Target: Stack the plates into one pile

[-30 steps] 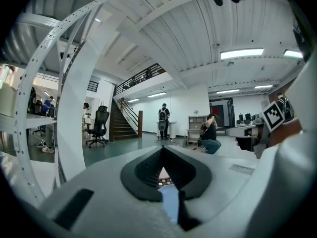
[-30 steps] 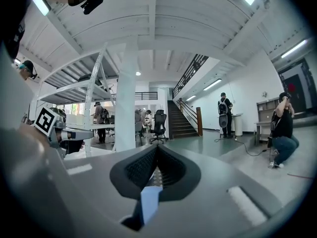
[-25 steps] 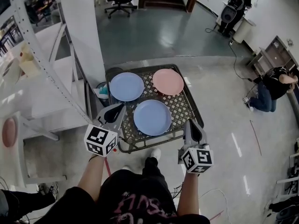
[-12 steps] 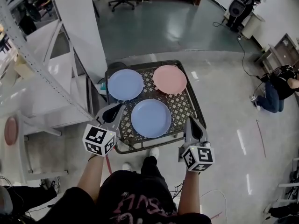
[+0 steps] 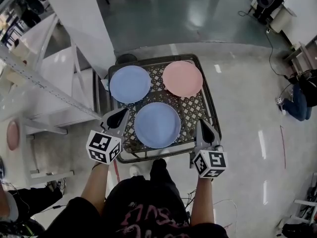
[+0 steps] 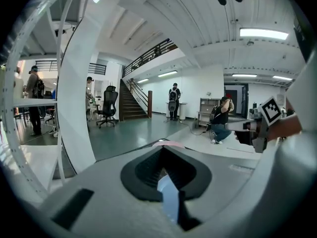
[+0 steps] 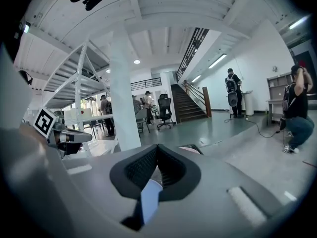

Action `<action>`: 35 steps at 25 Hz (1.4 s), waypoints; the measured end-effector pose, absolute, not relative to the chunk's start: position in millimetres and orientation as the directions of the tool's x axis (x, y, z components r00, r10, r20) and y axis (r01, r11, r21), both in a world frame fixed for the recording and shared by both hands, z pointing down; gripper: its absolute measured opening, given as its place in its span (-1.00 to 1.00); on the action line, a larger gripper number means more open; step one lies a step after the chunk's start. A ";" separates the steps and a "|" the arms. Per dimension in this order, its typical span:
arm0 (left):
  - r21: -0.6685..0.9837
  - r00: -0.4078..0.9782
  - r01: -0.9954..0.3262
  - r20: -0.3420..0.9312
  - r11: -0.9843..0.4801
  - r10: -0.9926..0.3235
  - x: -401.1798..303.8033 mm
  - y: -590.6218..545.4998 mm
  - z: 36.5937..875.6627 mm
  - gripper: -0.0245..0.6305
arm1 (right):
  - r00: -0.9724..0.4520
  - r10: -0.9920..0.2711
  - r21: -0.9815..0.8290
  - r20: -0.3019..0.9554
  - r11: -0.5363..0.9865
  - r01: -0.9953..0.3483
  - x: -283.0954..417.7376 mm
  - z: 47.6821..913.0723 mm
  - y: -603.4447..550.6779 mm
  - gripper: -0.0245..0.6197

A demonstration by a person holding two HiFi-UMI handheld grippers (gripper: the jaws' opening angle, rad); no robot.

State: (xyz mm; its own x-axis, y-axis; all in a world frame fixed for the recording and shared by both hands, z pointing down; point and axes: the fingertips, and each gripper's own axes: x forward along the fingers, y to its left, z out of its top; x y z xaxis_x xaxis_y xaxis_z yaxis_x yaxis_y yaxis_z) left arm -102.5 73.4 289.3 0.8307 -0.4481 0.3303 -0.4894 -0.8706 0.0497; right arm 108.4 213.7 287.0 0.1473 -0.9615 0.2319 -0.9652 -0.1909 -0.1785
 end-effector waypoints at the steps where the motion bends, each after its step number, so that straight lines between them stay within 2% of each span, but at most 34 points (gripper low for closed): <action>1: 0.051 0.825 -0.496 0.340 -0.867 -0.452 -98.5 69.3 293.9 -0.93 | 0.139 -0.961 -0.185 0.240 -0.186 -0.965 113.5 292.4 208.5 -0.89; 10: 0.026 0.752 -0.558 0.438 -0.829 -0.493 -69.4 43.7 336.3 -0.93 | 0.047 -0.943 -0.236 0.329 -0.130 -0.963 149.5 340.1 169.4 -0.89; 15: 0.069 0.719 -0.600 0.482 -0.797 -0.500 -67.9 40.7 361.7 -0.93 | 0.027 -0.916 -0.266 0.399 -0.144 -0.953 162.9 371.9 165.9 -0.89; 35: 0.120 0.699 -0.592 0.568 -0.797 -0.434 -89.5 36.8 426.4 -0.93 | -0.007 -0.852 -0.300 0.524 -0.176 -0.938 125.1 435.1 161.8 -0.89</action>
